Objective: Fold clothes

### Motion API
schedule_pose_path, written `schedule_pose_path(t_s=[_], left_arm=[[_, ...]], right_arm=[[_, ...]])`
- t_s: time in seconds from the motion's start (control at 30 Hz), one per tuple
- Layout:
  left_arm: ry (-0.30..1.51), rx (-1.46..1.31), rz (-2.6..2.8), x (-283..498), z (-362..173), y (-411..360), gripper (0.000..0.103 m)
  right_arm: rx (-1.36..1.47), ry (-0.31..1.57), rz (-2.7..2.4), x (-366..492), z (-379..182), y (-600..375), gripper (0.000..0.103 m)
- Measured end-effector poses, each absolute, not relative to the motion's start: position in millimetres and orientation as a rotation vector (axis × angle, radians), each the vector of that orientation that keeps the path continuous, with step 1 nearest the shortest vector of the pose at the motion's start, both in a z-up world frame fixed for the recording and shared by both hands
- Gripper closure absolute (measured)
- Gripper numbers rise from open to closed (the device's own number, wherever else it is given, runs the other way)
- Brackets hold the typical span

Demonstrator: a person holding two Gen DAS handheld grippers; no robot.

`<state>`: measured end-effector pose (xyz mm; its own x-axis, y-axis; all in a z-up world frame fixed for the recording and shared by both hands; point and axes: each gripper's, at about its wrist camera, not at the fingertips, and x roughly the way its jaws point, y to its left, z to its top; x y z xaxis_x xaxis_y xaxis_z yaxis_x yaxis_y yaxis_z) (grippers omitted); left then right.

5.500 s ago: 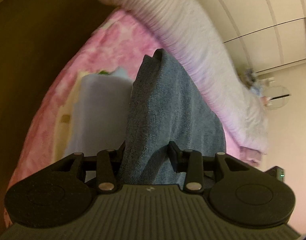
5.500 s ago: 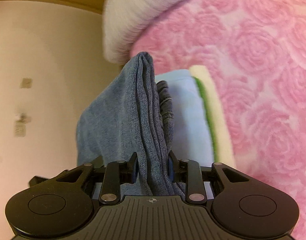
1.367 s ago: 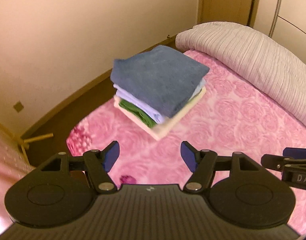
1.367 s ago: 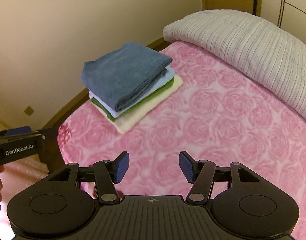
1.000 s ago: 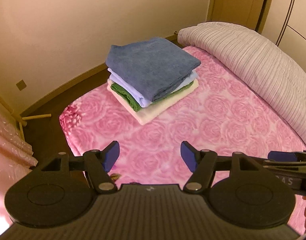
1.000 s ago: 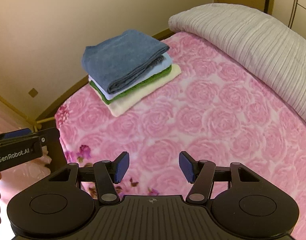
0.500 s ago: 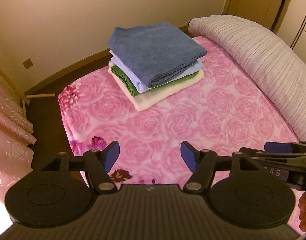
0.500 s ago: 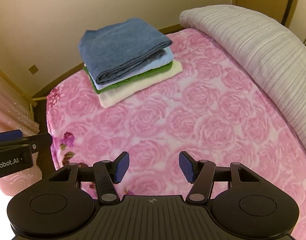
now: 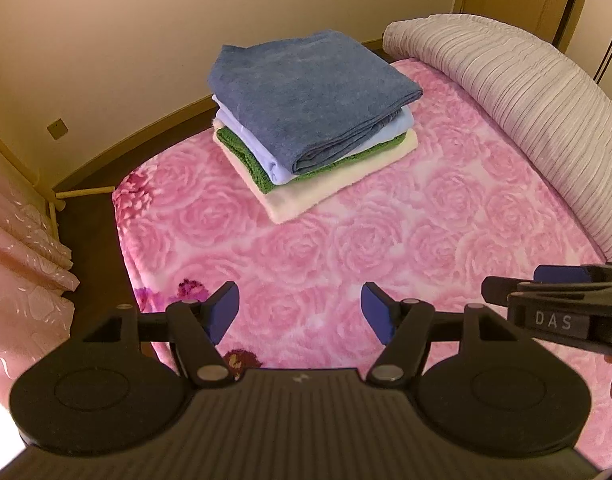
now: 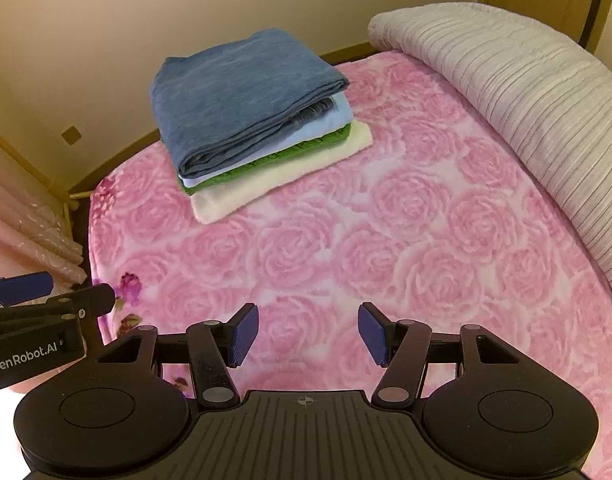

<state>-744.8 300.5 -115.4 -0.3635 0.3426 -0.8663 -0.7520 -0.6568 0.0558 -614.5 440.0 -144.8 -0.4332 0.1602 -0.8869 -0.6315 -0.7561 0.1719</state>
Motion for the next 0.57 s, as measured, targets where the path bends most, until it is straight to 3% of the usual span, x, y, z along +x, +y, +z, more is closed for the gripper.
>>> schedule_pose_path(t_s=[0.57], left_arm=[[0.593, -1.173, 2.106, -750.5, -122.6, 305.5, 0.039]], right_arm=[[-1.323, 0.687, 2.226, -627.4, -150.2, 446.7, 0.044]])
